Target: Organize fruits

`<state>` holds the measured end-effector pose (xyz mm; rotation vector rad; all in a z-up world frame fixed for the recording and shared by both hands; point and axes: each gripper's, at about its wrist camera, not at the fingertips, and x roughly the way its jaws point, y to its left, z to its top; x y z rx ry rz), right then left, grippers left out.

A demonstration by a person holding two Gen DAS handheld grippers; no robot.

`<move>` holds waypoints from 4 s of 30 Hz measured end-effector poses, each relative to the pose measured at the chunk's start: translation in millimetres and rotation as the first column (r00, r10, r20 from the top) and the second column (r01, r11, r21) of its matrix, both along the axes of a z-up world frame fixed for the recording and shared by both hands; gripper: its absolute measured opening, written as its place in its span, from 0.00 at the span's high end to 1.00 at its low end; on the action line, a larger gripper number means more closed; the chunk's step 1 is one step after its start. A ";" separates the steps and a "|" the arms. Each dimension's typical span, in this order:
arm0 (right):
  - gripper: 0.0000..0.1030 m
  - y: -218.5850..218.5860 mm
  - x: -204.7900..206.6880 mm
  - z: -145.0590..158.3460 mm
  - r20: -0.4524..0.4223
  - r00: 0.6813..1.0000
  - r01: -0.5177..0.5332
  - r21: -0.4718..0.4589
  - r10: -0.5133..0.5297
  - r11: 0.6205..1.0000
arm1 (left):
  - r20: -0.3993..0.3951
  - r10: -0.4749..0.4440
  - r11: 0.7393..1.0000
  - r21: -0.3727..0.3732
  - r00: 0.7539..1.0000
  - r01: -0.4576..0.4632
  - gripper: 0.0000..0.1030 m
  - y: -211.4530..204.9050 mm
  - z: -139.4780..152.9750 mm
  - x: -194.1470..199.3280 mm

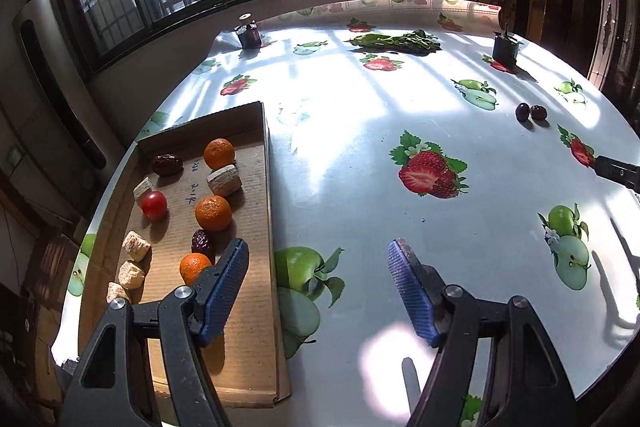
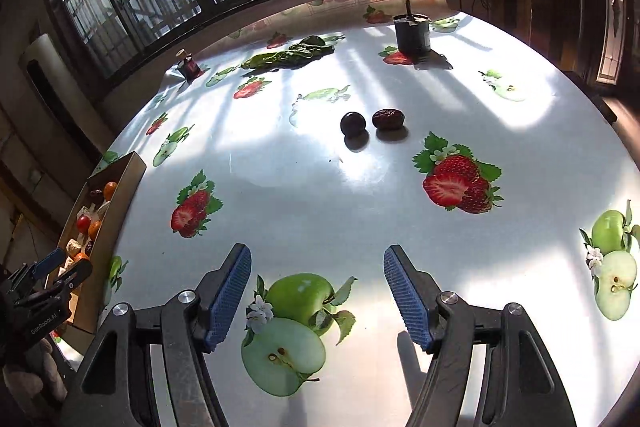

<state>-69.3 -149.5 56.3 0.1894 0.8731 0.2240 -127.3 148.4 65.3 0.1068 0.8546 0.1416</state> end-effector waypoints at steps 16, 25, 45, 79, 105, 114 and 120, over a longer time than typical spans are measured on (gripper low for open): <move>0.30 -32.6 131.5 -12.7 -0.061 0.993 0.104 0.034 -0.102 0.994 | -0.031 -0.187 0.974 -0.134 0.982 0.181 0.31 -80.4 -3.1 79.8; 0.30 -26.6 146.3 -30.7 -0.055 0.995 0.083 0.053 -0.080 0.995 | -0.065 -0.239 0.955 -0.196 0.969 0.223 0.31 -116.0 -24.4 141.6; 0.70 -73.1 146.7 -27.8 -0.063 0.989 0.144 0.109 -0.137 0.984 | -0.055 -0.479 0.871 -0.150 0.876 0.467 0.39 -212.2 -45.9 214.9; 0.70 46.1 90.6 -10.9 -0.039 0.992 -0.112 0.117 0.118 0.987 | 0.030 0.117 0.933 -0.345 0.993 -0.100 0.80 82.8 14.6 40.8; 0.69 348.8 -53.5 -13.5 -0.003 0.760 -0.637 -0.201 0.650 0.744 | -0.004 0.314 0.919 -0.249 0.950 -0.305 0.65 198.1 -21.4 -38.9; 0.55 346.6 -60.9 -7.8 0.031 0.764 -0.623 -0.224 0.644 0.750 | 0.016 0.352 0.906 -0.255 0.936 -0.336 0.46 201.3 -14.8 -45.5; 0.47 330.2 -69.0 7.5 0.104 0.788 -0.574 -0.232 0.607 0.785 | 0.071 0.364 0.909 -0.243 0.929 -0.337 0.40 191.0 -1.8 -53.1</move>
